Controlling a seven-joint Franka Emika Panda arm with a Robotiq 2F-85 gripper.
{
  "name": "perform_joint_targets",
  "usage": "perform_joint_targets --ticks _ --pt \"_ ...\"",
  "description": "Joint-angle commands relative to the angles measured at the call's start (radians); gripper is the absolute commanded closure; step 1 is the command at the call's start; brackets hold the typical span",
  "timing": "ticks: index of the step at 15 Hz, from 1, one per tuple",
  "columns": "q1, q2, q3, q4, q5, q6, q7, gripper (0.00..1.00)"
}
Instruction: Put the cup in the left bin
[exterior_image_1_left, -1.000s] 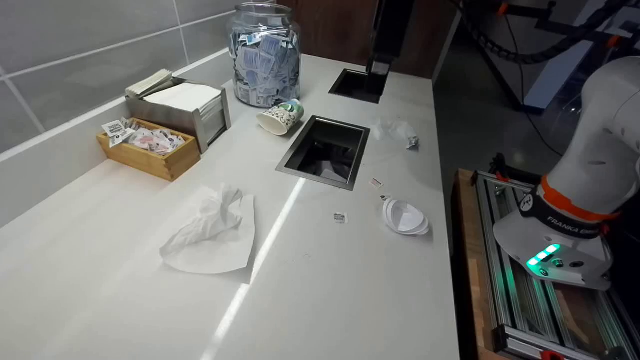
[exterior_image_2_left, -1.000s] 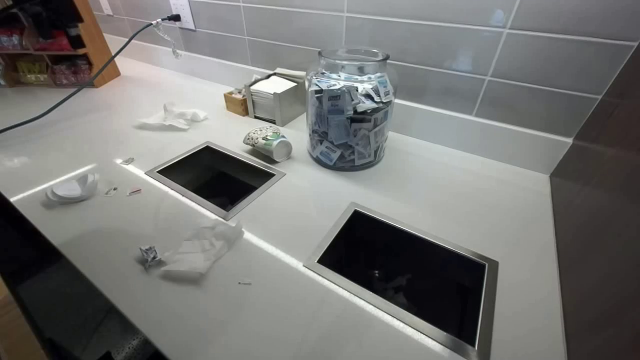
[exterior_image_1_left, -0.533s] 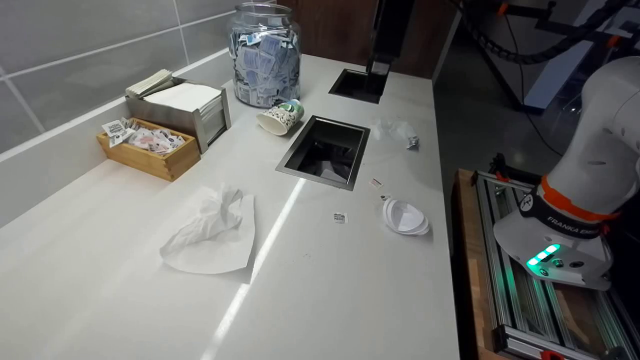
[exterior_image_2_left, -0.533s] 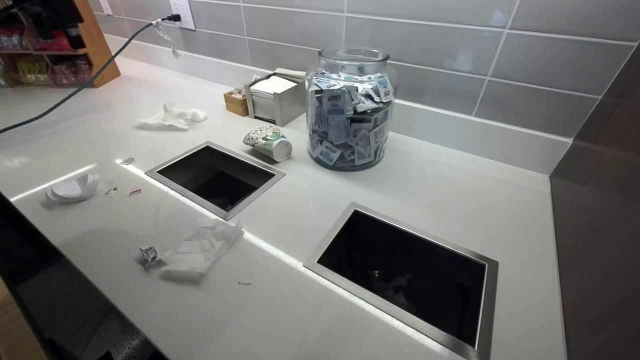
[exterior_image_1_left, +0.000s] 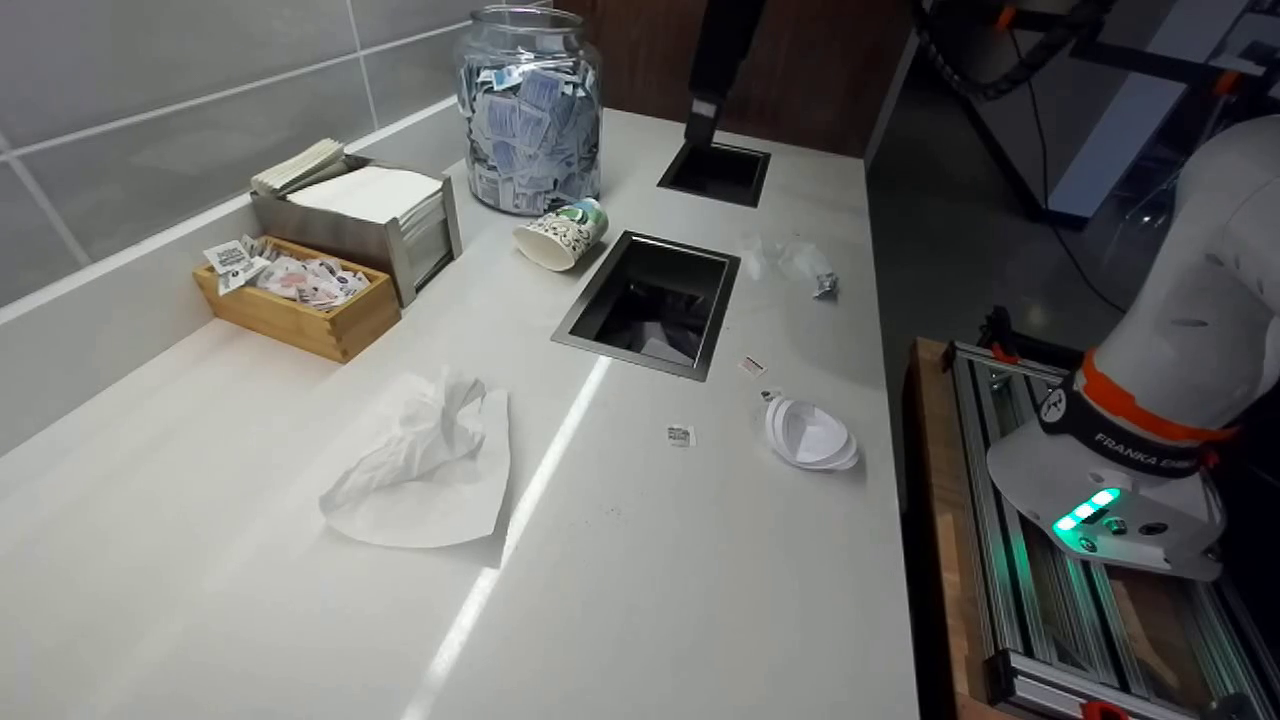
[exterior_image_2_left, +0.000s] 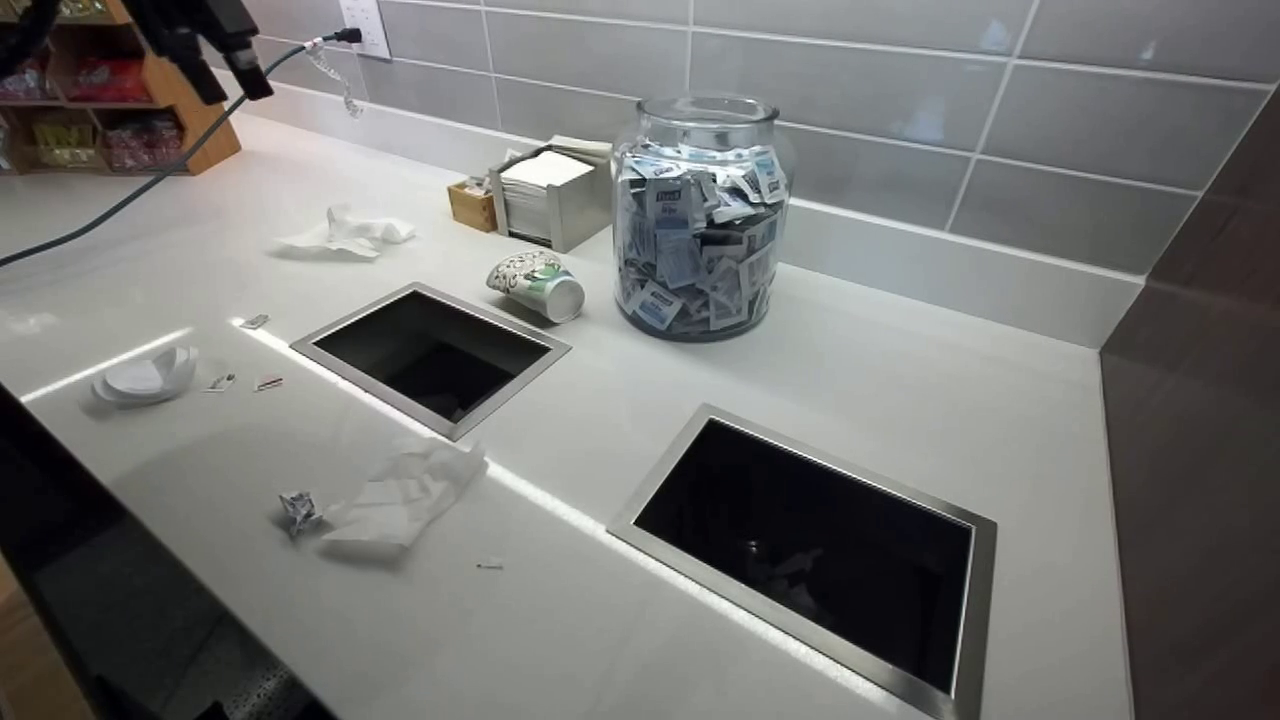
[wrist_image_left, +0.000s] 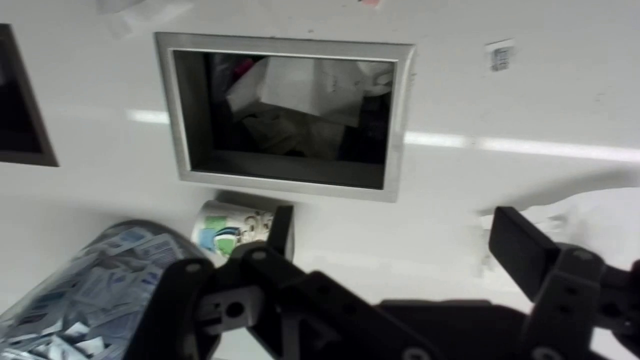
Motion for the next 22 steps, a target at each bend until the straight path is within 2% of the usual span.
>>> perform_joint_targets --ticks 1,4,9,10,11,14,17,22 --pt "-0.056 0.146 0.021 0.049 -0.205 0.068 0.070 0.00" --pt "-0.068 0.271 0.018 0.081 -0.364 0.139 0.160 0.00" --pt "-0.032 0.456 -0.024 0.143 -0.561 0.186 0.346 0.00" --pt "-0.022 0.484 -0.035 0.159 -0.557 0.180 0.343 0.00" --pt "-0.013 0.415 -0.042 0.112 -0.514 0.174 0.301 0.00" --pt "-0.004 0.476 -0.055 0.149 -0.529 0.176 0.317 0.00" --pt "-0.003 0.480 -0.055 0.159 -0.529 0.176 0.317 0.00" --pt "0.027 0.542 -0.078 0.201 -0.663 0.203 0.430 0.00"
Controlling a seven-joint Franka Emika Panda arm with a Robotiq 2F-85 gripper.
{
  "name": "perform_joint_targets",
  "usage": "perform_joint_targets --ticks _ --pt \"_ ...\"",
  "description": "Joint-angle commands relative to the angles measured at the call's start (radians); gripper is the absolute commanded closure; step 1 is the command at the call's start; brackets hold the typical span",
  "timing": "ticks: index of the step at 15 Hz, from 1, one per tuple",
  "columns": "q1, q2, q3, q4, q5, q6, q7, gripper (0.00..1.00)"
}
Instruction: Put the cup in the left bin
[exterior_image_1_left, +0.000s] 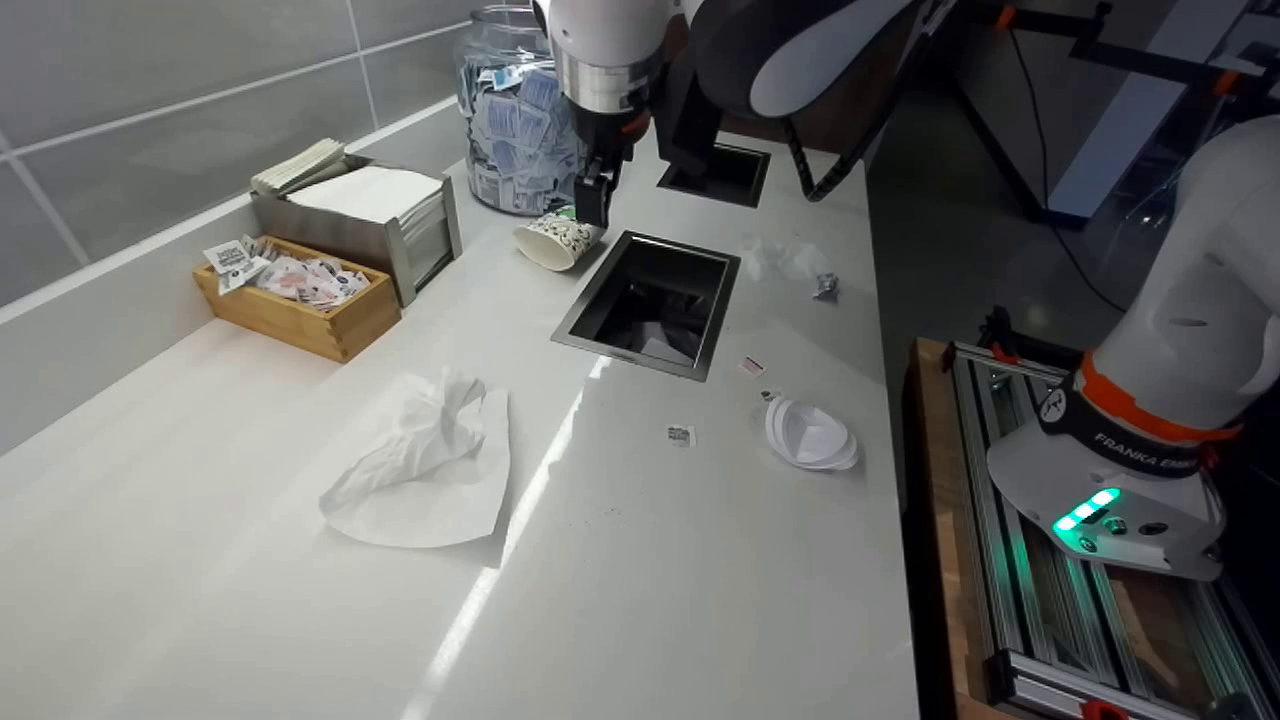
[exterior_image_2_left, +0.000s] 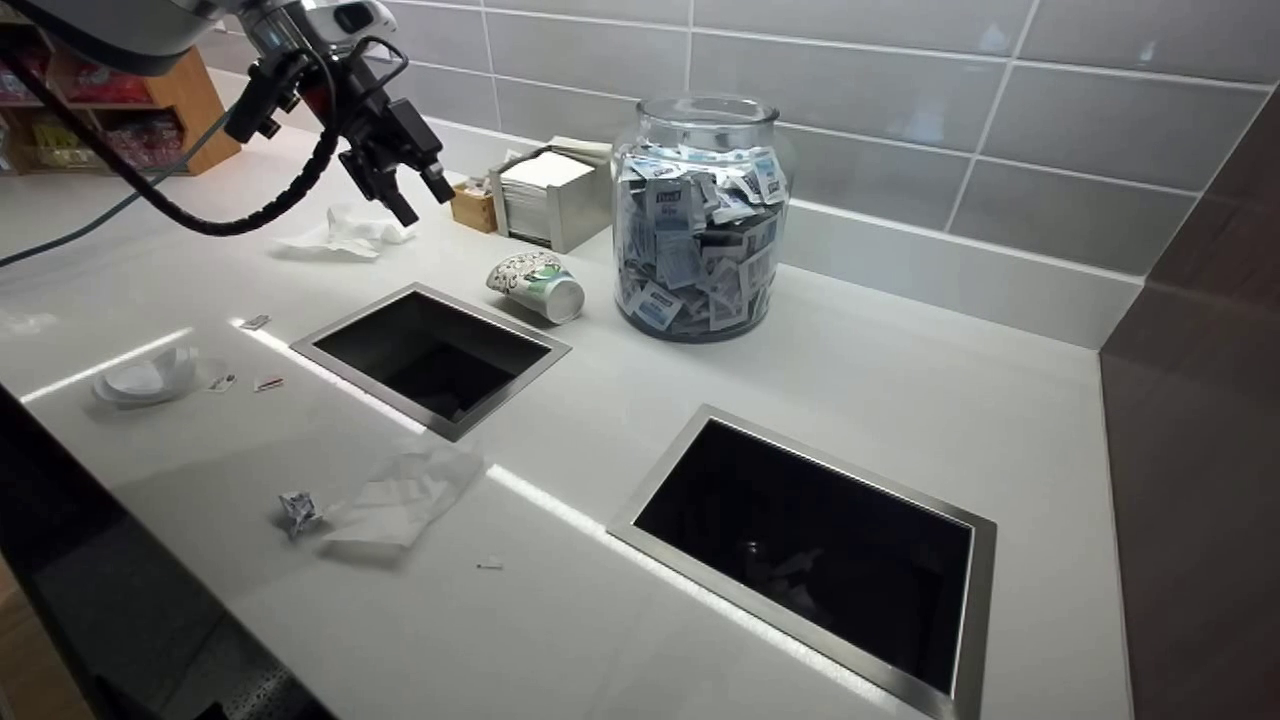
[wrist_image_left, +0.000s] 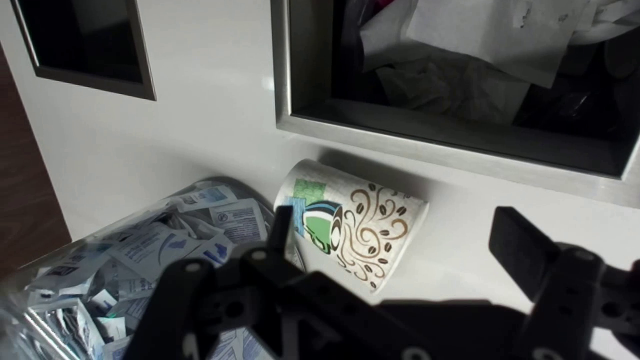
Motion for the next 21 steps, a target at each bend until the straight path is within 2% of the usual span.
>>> perform_joint_targets --ticks 1,14,21 --pt "0.036 0.069 -0.034 0.051 -0.078 0.032 0.078 0.00" --pt "0.092 0.331 -0.108 0.282 -0.133 0.024 0.073 0.00" --pt "0.135 0.403 -0.151 0.333 -0.190 -0.008 0.076 0.00"
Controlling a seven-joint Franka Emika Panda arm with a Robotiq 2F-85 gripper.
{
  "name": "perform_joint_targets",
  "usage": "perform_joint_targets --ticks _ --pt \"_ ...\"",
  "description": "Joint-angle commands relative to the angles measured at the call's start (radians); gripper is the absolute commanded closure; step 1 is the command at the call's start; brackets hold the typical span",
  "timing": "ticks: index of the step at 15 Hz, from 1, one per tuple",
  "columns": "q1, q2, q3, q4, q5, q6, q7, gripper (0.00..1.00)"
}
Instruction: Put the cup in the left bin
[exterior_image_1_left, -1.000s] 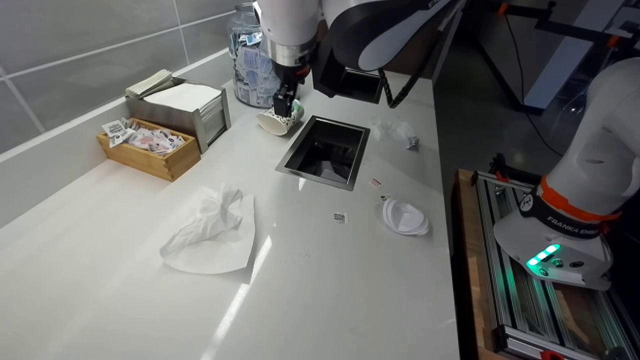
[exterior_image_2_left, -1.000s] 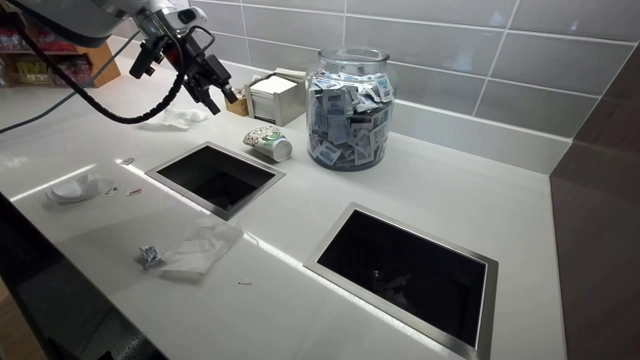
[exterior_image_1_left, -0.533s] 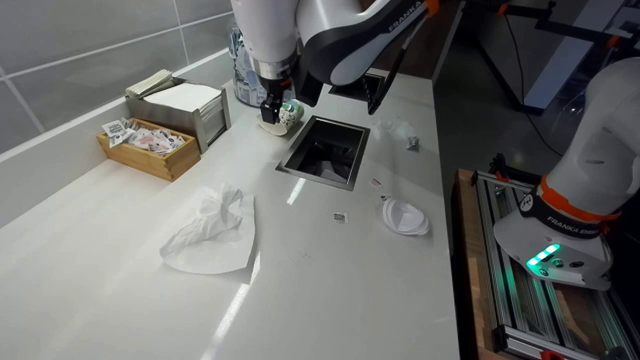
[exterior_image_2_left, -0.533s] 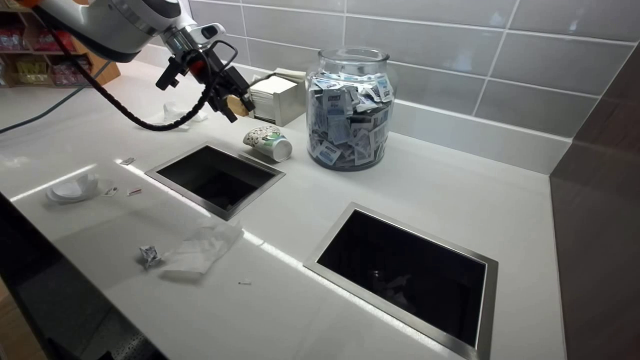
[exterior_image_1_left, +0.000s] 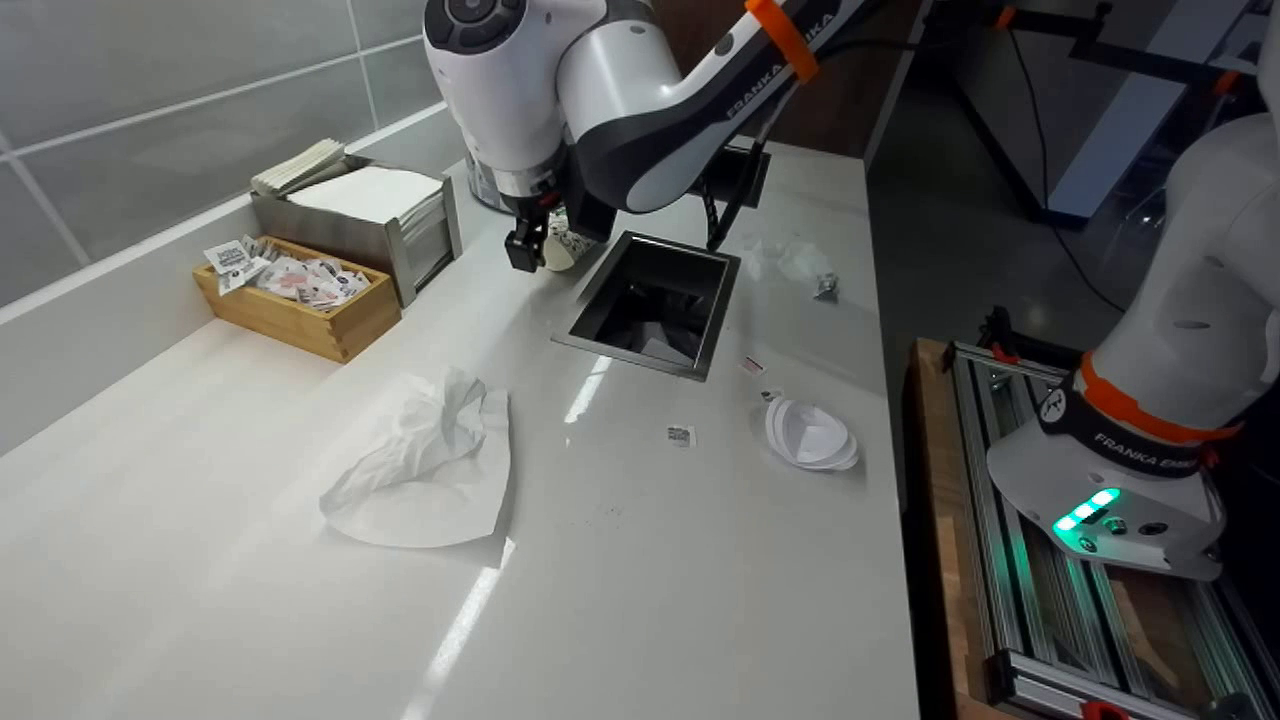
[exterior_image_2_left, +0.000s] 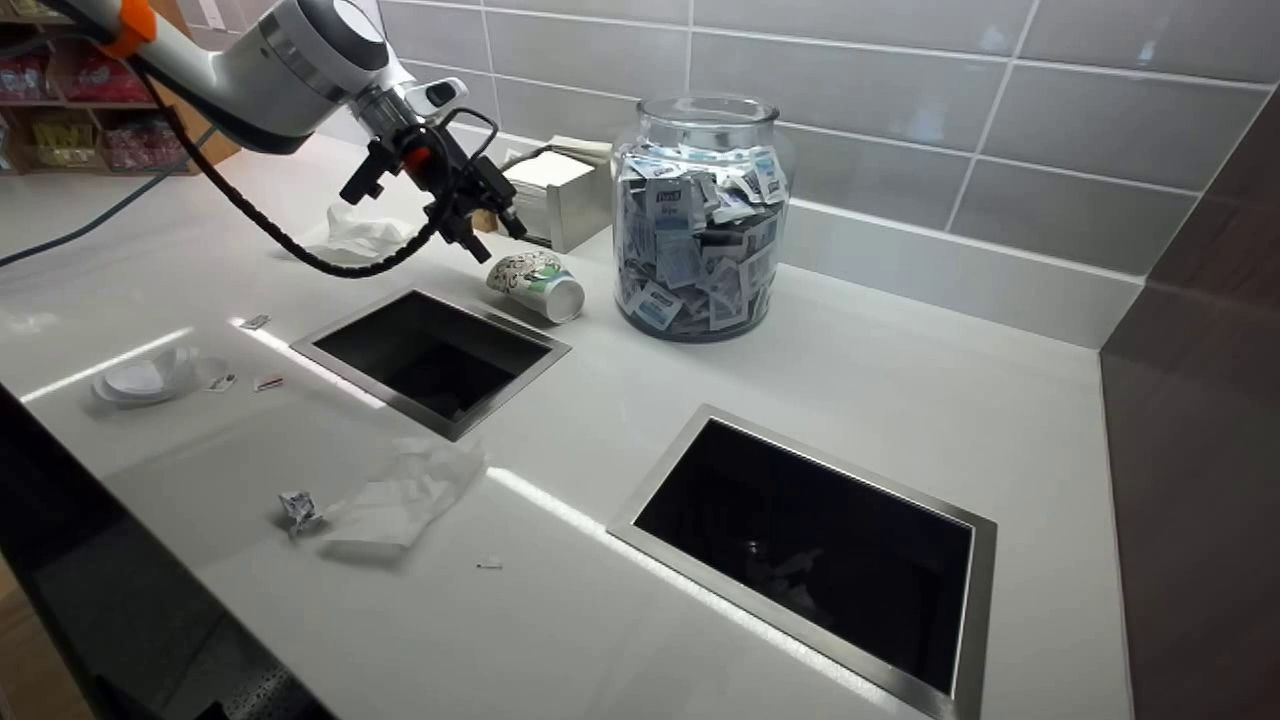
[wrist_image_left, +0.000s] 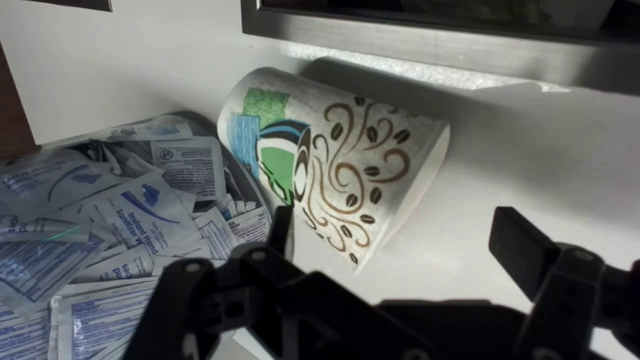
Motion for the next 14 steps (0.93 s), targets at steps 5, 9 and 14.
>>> perform_joint_targets --ticks 5,9,14 --pt "0.040 0.050 -0.037 0.045 -0.088 -0.050 0.014 0.30" --pt "0.039 0.054 -0.040 0.048 -0.108 -0.052 0.017 0.56" --pt "0.041 0.056 -0.041 0.047 -0.142 -0.071 0.016 0.94"
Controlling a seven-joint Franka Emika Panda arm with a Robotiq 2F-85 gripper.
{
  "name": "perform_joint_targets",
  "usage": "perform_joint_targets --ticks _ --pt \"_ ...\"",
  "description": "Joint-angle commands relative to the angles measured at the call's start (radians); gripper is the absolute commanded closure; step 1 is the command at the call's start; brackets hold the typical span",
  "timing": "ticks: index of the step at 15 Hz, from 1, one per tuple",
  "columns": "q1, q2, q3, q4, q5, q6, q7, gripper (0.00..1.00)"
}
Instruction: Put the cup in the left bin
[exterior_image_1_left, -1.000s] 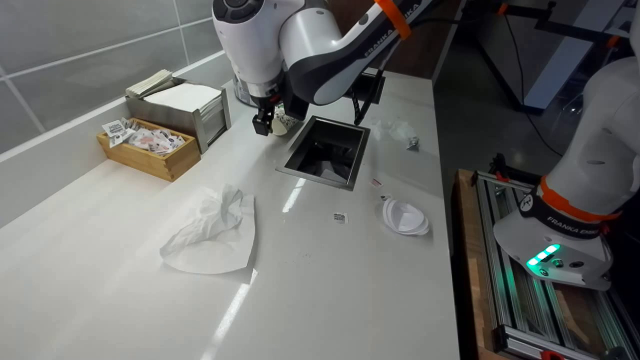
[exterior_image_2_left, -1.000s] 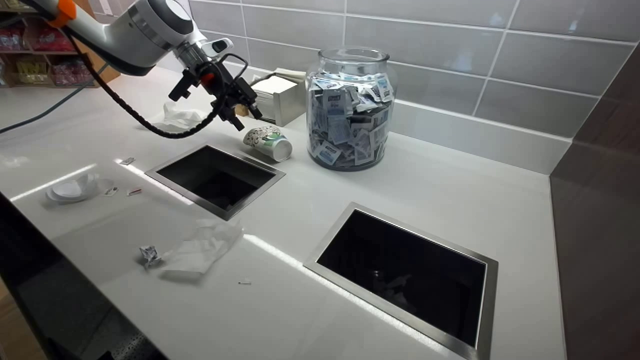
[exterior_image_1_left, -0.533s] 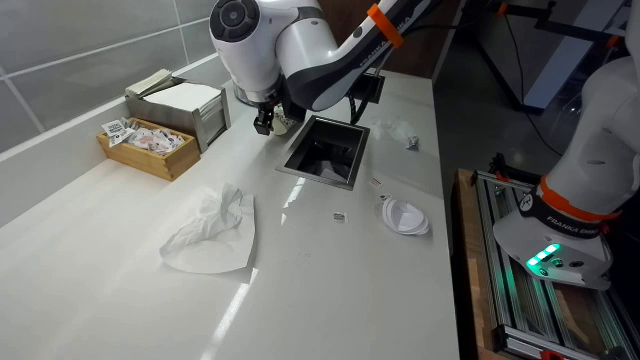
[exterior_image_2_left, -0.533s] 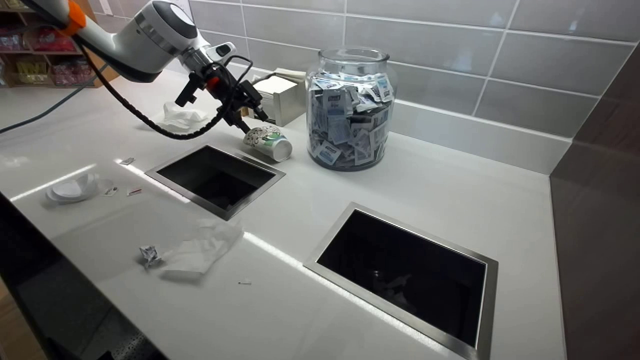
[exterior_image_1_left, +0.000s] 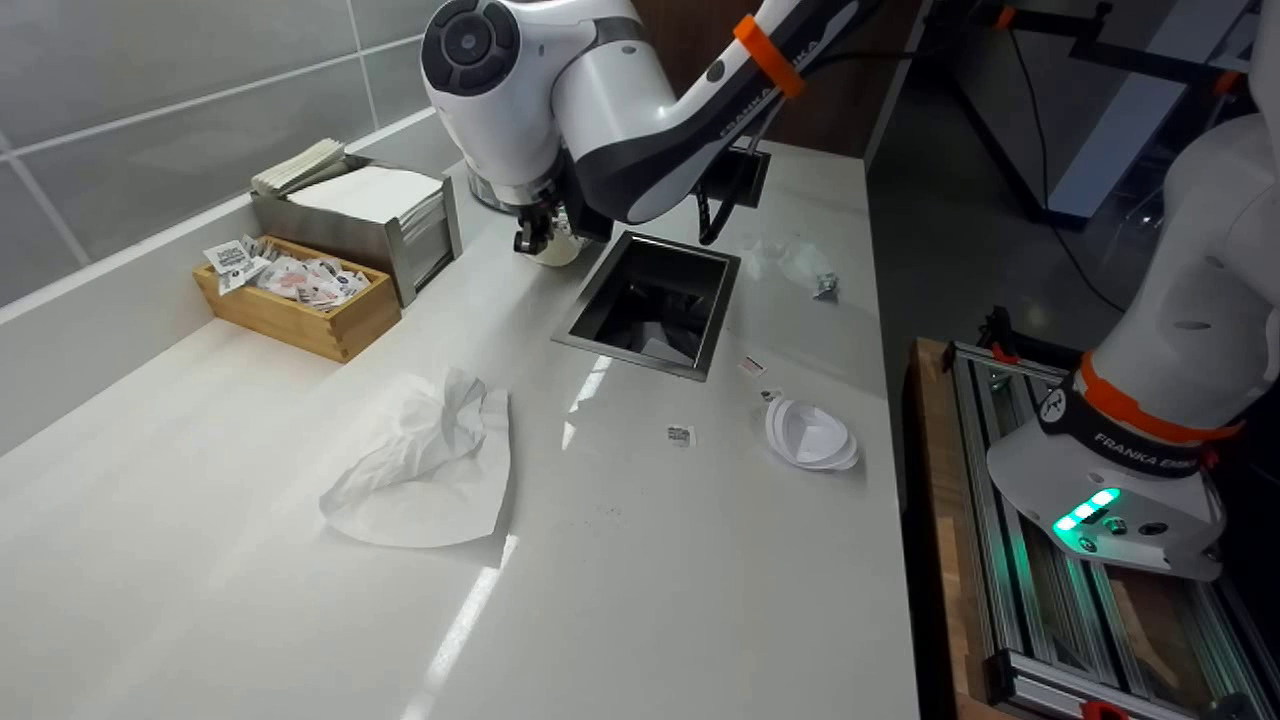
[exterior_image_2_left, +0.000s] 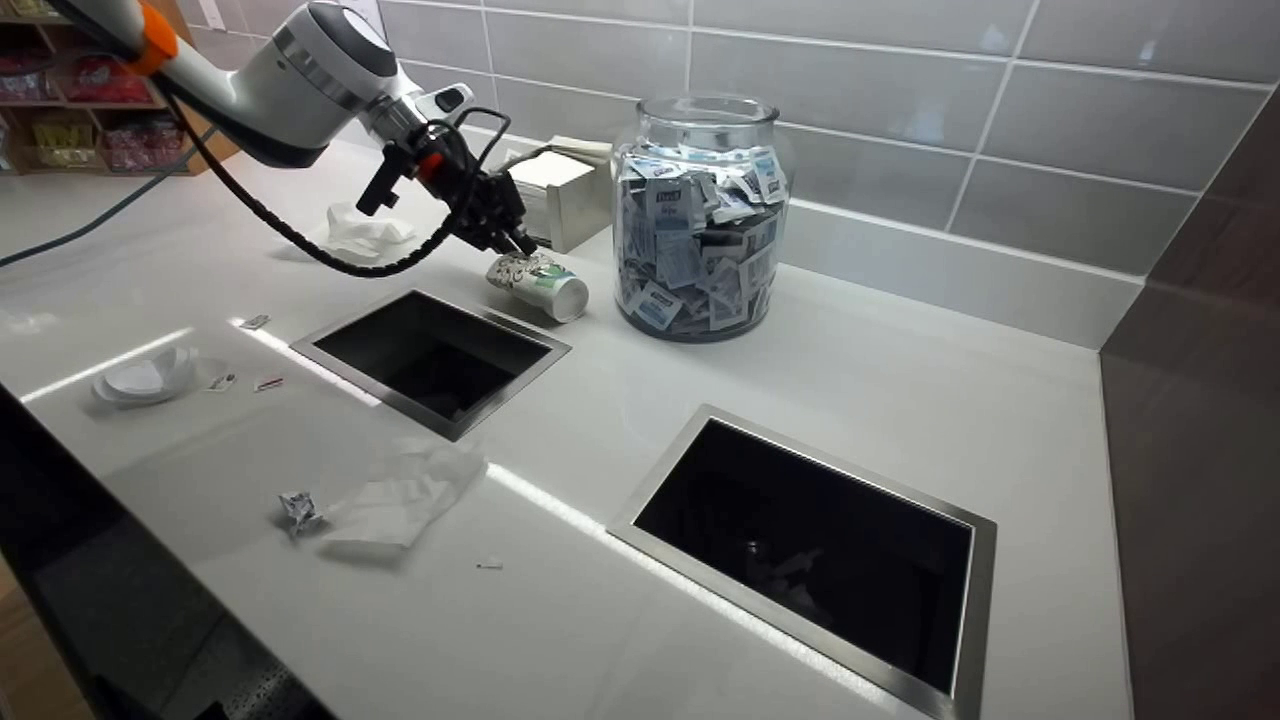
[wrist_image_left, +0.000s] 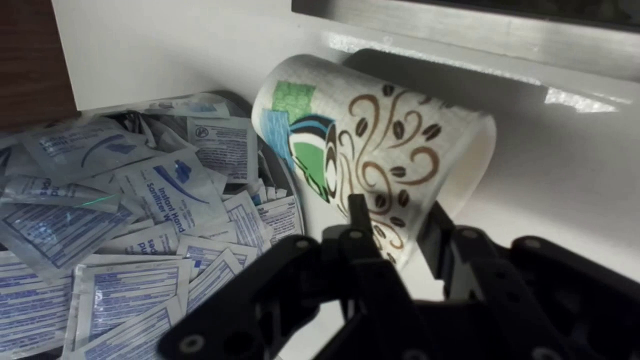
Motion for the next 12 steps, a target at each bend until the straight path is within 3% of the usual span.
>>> perform_joint_targets --ticks 1,12 --pt "0.022 0.019 -0.012 0.017 -0.050 -0.054 0.017 0.99" --pt "0.032 0.001 0.013 0.015 -0.102 -0.171 0.042 0.99"
